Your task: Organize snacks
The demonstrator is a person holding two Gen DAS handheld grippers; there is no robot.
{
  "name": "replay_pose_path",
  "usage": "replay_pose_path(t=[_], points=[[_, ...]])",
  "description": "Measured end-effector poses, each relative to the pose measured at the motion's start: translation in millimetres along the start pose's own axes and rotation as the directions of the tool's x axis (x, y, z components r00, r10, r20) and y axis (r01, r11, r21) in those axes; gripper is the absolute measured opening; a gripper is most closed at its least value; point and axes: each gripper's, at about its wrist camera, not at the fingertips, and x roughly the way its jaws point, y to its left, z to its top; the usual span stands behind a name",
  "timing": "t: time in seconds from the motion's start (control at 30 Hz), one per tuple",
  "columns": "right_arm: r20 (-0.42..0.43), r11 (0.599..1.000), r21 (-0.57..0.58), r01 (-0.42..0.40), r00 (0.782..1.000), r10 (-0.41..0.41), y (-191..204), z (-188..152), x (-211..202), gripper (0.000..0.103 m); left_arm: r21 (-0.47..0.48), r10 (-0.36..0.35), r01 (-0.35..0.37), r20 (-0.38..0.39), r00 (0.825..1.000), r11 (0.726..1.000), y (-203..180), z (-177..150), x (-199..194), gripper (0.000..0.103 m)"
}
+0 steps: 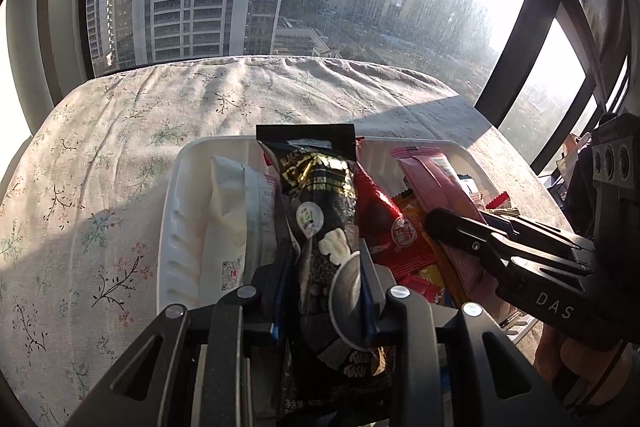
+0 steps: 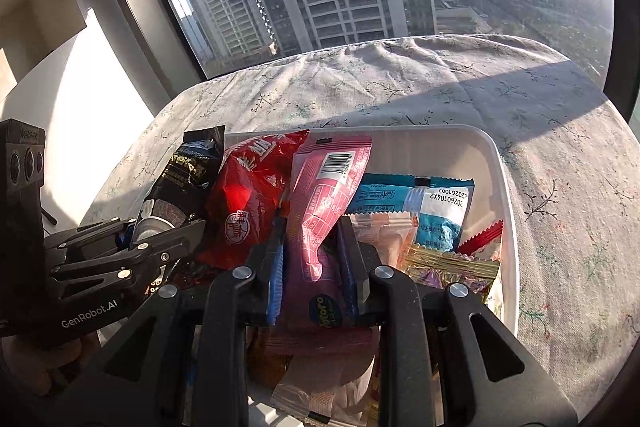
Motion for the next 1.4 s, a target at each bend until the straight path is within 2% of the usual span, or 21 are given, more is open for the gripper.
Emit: replay_pose_path(t=[0.13, 0.27, 0.37, 0.43, 0.5, 0.67, 0.7, 0.73, 0.77, 0.8, 0.83, 0.93, 1.0, 1.07, 1.13, 1.17, 1.27, 1.3, 1.33, 1.4], points=[[0.034, 1.0, -0.013, -0.009, 0.999, 0.01, 2.5, -2.9, -3.3, 0.029, 0.017, 0.012, -0.012, 0.012, 1.0, 1.0, -4.2, 0.8, -2.9, 0.032], [0.087, 0.999, -0.051, -0.016, 0.996, 0.02, 9.0, -3.2, -13.9, 0.06, 0.03, 0.015, -0.016, 0.026, 1.0, 0.999, -9.1, 1.0, -9.6, 0.043], [0.128, 0.998, -0.064, 0.006, 0.992, 0.002, 11.1, -1.0, -24.1, 0.062, 0.034, 0.02, -0.021, 0.04, 0.999, 0.999, -11.4, 1.3, -16.6, 0.049], [0.14, 0.999, -0.052, 0.01, 0.99, -0.002, 8.6, 0.3, -29.5, 0.062, 0.04, 0.033, -0.035, 0.053, 0.998, 0.999, -13.5, 1.8, -22.7, 0.06], [0.144, 0.999, -0.041, 0.0, 0.99, 0.006, 7.2, 2.4, -33.9, 0.062, 0.045, 0.042, -0.046, 0.074, 0.996, 0.998, -14.6, 1.7, -31.1, 0.064], [0.216, 0.997, -0.072, -0.008, 0.976, 0.024, 17.1, 11.1, -58.3, 0.062, 0.035, 0.052, -0.057, 0.109, 0.993, 0.998, -14.8, -1.7, -58.7, 0.068], [0.236, 0.997, -0.079, -0.013, 0.971, 0.031, 20.3, 14.3, -66.0, 0.062, 0.037, 0.048, -0.053, 0.126, 0.991, 0.998, -16.6, -4.2, -69.2, 0.074], [0.255, 0.996, -0.083, -0.013, 0.966, 0.033, 22.3, 17.2, -74.1, 0.066, 0.04, 0.051, -0.058, 0.148, 0.988, 0.998, -19.2, -7.4, -80.8, 0.086], [0.275, 0.996, -0.086, -0.01, 0.961, 0.033, 24.8, 20.6, -84.3, 0.076, 0.042, 0.065, -0.074, 0.186, 0.98, 0.996, -22.6, -12.5, -96.5, 0.095], [0.295, 0.996, -0.091, -0.014, 0.955, 0.04, 28.4, 25.9, -96.9, 0.08, 0.041, 0.078, -0.09, 0.227, 0.971, 0.995, -26.3, -18.3, -111.8, 0.103], [0.31, 0.995, -0.096, -0.022, 0.949, 0.051, 31.1, 28.2, -107.9, 0.084, 0.045, 0.088, -0.104, 0.272, 0.958, 0.994, -31.0, -25.3, -128.1, 0.103], [0.348, 0.99, -0.139, -0.009, 0.936, 0.057, 44.8, 29.5, -148.1, 0.086, 0.067, 0.144, -0.18, 0.361, 0.921, 0.981, -46.3, -46.0, -166.4, 0.103], [0.388, 0.985, -0.174, 0.019, 0.92, 0.051, 54.4, 21.9, -177.6, 0.089, 0.07, 0.198, -0.252, 0.432, 0.88, 0.965, -57.6, -62.1, -189.8, 0.103], [0.446, 0.979, -0.199, 0.037, 0.893, 0.057, 64.0, 8.1, -210.2, 0.095, 0.066, 0.235, -0.309, 0.504, 0.831, 0.949, -69.0, -80.7, -211.8, 0.103], [0.522, 0.976, -0.208, 0.063, 0.851, 0.056, 70.6, -12.3, -244.9, 0.1, 0.052, 0.223, -0.301, 0.556, 0.801, 0.952, -75.5, -95.3, -231.3, 0.103], [0.566, 0.976, -0.204, 0.08, 0.823, 0.051, 74.9, -26.0, -265.7, 0.102, 0.038, 0.208, -0.28, 0.578, 0.789, 0.959, -77.7, -104.2, -242.3, 0.103], [0.665, 0.978, -0.182, 0.105, 0.745, 0.044, 79.6, -62.3, -311.5, 0.102, -0.013, 0.226, -0.274, 0.607, 0.762, 0.962, -84.9, -122.0, -264.5, 0.103], [0.684, 0.979, -0.172, 0.106, 0.728, 0.041, 80.2, -75.9, -324.5, 0.103, -0.035, 0.247, -0.285, 0.609, 0.754, 0.958, -86.9, -126.1, -269.8, 0.103], [0.691, 0.981, -0.163, 0.106, 0.722, 0.036, 80.7, -85.3, -333.6, 0.103, -0.05, 0.259, -0.289, 0.601, 0.756, 0.956, -88.9, -129.2, -272.9, 0.103], [0.687, 0.983, -0.138, 0.121, 0.727, 0.007, 82.8, -106.4, -351.4, 0.103, -0.046, 0.231, -0.251, 0.578, 0.783, 0.967, -93.0, -136.2, -282.6, 0.103]])
